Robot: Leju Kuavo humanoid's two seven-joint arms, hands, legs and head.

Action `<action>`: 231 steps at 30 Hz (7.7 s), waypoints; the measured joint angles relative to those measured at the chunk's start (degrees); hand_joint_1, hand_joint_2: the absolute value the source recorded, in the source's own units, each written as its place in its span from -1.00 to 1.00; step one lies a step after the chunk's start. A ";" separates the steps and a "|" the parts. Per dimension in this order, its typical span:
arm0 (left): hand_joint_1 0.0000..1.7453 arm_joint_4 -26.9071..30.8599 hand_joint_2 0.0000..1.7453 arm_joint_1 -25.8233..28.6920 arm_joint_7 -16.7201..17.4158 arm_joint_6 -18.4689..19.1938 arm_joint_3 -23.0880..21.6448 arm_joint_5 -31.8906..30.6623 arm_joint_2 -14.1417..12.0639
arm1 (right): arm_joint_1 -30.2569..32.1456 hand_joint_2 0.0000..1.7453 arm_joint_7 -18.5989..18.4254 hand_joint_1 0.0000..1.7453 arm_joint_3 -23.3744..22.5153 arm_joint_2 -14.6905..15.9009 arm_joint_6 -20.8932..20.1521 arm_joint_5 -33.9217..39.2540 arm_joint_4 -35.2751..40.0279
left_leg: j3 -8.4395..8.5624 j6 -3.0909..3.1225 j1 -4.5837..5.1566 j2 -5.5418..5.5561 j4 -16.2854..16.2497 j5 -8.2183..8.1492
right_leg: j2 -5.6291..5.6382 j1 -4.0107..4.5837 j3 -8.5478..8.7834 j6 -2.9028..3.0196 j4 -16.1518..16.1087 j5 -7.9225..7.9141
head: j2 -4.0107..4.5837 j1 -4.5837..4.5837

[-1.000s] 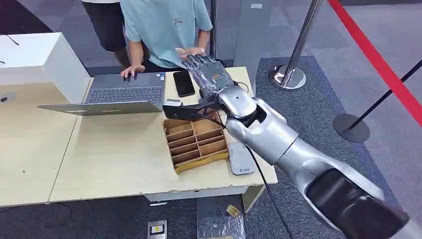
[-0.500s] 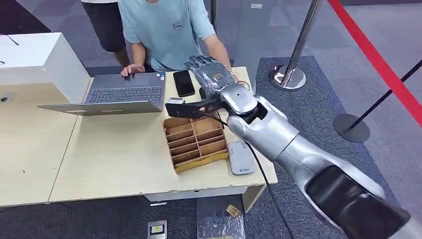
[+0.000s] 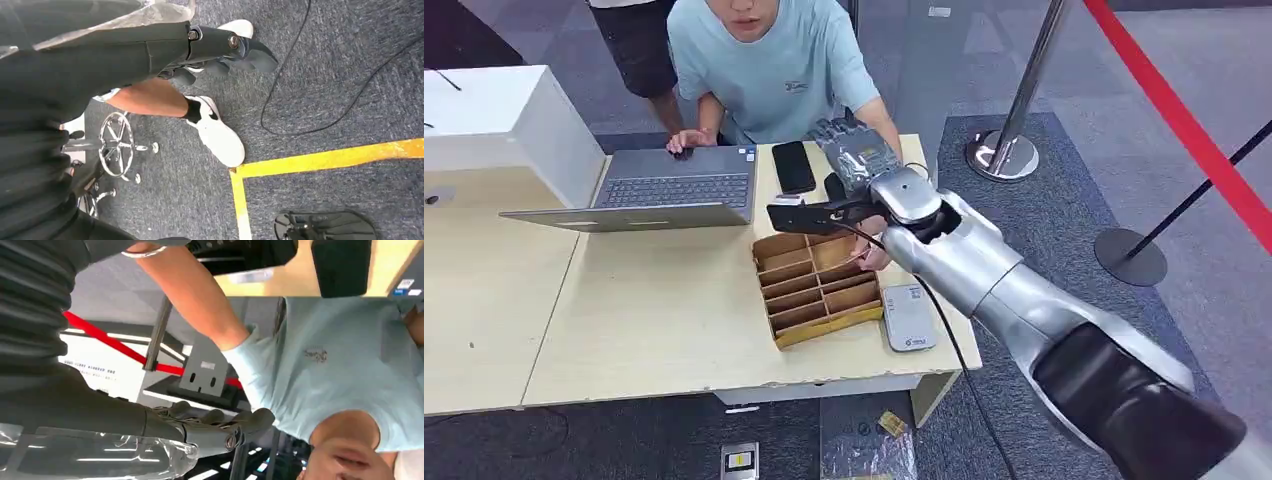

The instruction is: Pass the card to the sensor for recognition and then transmit it.

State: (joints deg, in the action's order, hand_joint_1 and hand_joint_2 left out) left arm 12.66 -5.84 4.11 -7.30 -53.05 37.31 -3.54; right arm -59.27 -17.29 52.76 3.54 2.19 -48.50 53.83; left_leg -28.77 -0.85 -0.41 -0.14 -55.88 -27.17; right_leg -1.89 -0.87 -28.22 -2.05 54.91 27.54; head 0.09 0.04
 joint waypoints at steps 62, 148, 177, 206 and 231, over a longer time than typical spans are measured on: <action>-1.00 0.00 1.00 0.02 -0.11 -0.85 -0.42 3.26 0.04 | 8.74 1.00 -1.55 0.62 1.16 0.92 -3.45 1.49 11.08 | -0.01 0.00 0.00 -0.02 0.01 0.00 | 0.02 0.01 -0.01 0.00 0.00 0.00 | 0.00 0.00; -1.00 0.00 1.00 -0.10 -0.20 -1.14 -0.94 4.68 0.28 | 24.86 1.00 -2.25 1.00 -2.05 8.52 3.98 5.73 16.61 | 0.02 -0.01 0.00 -0.06 0.01 -0.04 | 0.05 0.01 0.00 0.00 -0.02 0.00 | 0.00 0.00; -1.00 0.00 1.00 -0.24 -1.05 -0.48 -2.82 3.30 0.46 | 9.93 1.00 -2.01 1.00 -2.78 4.39 2.10 5.22 16.87 | -0.01 -0.01 0.00 -0.05 0.01 -0.03 | 0.05 0.01 0.00 0.00 0.00 0.00 | 0.00 0.00; -1.00 0.02 1.00 -0.40 -1.20 -0.04 -5.92 1.14 0.79 | -0.94 1.00 5.09 1.00 -1.84 -0.04 11.30 -4.31 1.38 | -0.04 -0.01 0.00 -0.04 0.00 -0.03 | 0.05 0.01 -0.03 0.00 0.00 0.00 | 0.00 -0.02; -1.00 0.00 1.00 -0.41 -0.04 0.00 -6.86 1.77 1.07 | -2.70 1.00 5.73 -1.00 -1.07 -2.73 15.32 -7.23 -8.31 | -0.03 -0.01 0.00 -0.04 -0.01 -0.04 | 0.05 0.01 -0.03 0.00 -0.01 0.00 | 0.00 0.00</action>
State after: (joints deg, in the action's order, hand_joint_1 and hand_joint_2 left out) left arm 12.66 -6.25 4.07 -7.30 -59.91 39.08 -2.47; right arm -61.97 -11.56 51.69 0.81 17.51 -55.74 45.53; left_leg -28.80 -0.86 -0.41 -0.19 -55.89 -27.21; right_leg -1.84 -0.87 -28.25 -2.05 54.90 27.54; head 0.09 0.04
